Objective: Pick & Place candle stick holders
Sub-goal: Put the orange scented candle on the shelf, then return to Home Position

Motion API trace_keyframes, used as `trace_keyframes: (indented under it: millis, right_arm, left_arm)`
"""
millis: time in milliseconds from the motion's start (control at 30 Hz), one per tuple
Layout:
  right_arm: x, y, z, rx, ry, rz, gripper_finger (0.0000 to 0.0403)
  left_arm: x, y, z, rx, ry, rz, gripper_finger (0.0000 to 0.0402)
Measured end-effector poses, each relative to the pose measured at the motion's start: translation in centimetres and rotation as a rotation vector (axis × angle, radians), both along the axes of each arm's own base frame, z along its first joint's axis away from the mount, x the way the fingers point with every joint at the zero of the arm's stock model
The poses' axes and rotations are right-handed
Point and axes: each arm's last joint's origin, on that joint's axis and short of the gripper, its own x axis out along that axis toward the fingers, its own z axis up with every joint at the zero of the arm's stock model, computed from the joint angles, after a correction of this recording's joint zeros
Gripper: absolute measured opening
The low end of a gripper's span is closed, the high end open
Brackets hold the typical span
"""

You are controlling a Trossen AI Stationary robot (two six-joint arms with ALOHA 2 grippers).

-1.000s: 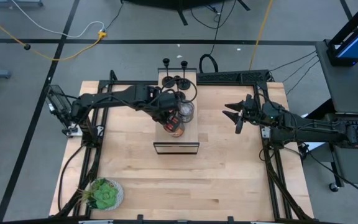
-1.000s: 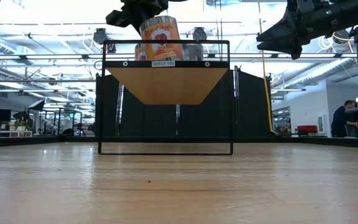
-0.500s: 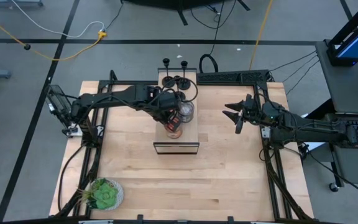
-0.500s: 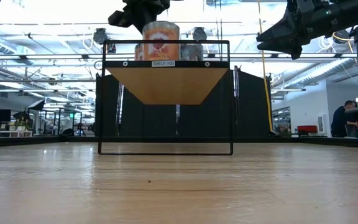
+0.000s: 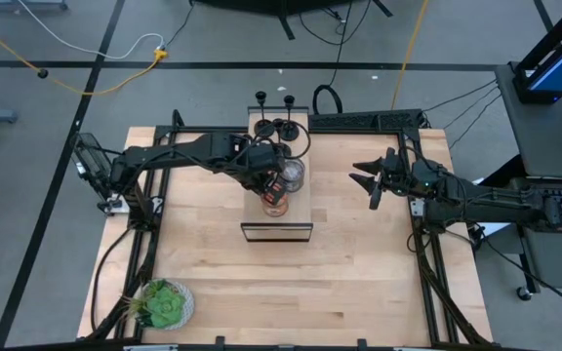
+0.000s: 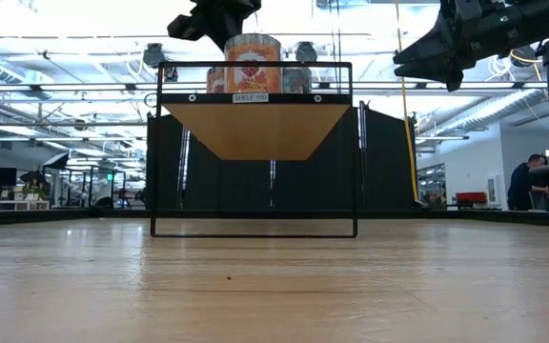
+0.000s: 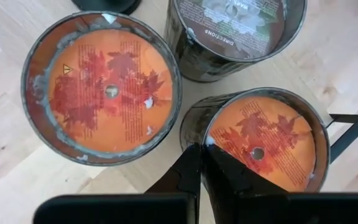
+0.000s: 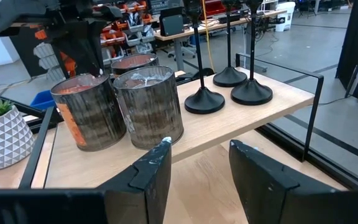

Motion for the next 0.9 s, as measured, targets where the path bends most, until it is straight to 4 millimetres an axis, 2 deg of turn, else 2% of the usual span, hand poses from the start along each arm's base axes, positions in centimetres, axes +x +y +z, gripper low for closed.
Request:
trace_keyframes:
  millis: [167,367,500,667,900]
  right_arm:
    - [0.0,0.0,0.0,0.000,0.000,0.001,0.0155]
    - [0.0,0.0,0.0,0.000,0.000,0.001,0.0155]
    - [0.0,0.0,0.0,-0.003,0.002,0.001,0.0155]
    - [0.0,0.0,-0.1,-0.002,0.008,0.000,0.0155]
    - [-0.2,0.0,-1.0,0.020,0.101,-0.001,0.0155]
  left_arm:
    - [-0.2,0.0,1.1,0.003,-0.034,0.000,0.0019]
    - [-0.8,-0.1,3.5,0.011,-0.091,-0.008,0.0019]
    - [-1.9,-0.4,5.3,0.046,-0.079,-0.108,0.0019]
    - [-4.9,-1.8,7.6,0.134,-0.102,-0.222,0.0019]
    - [-10.2,-3.9,9.5,0.281,-0.200,-0.073,0.0019]
